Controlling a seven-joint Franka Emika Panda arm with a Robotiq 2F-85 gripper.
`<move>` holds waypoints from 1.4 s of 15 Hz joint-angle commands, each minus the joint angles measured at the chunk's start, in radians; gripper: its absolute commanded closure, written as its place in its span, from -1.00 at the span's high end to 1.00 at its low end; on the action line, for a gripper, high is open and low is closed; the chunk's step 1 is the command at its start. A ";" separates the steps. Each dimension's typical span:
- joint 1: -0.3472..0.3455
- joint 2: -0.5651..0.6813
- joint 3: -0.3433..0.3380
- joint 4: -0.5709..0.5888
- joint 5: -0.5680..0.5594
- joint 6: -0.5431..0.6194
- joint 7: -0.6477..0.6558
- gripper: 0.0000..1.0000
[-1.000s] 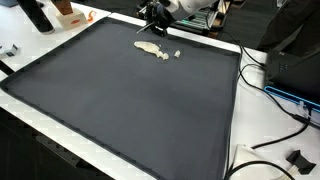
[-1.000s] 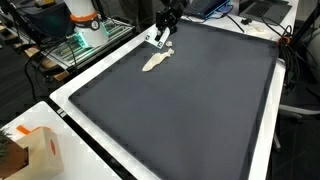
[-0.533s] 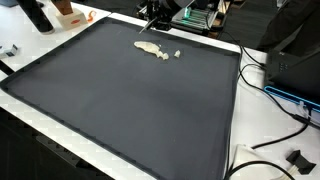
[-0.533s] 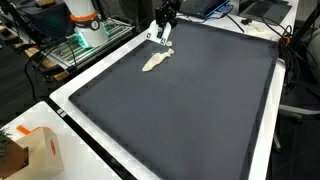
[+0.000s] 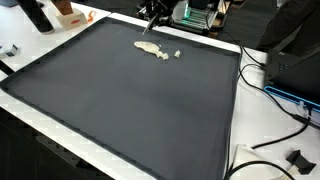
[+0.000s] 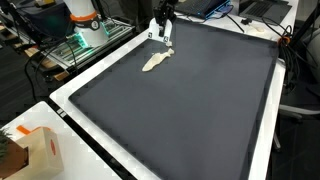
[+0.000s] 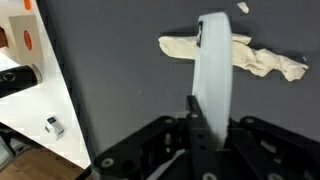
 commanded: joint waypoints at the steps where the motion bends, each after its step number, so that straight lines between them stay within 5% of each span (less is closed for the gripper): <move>1: -0.029 -0.083 -0.009 -0.079 0.079 0.091 -0.103 -0.98; 16: -0.087 -0.221 -0.036 -0.142 0.498 0.224 -0.577 -0.98; 21: -0.104 -0.192 -0.011 -0.106 0.475 0.203 -0.550 -0.93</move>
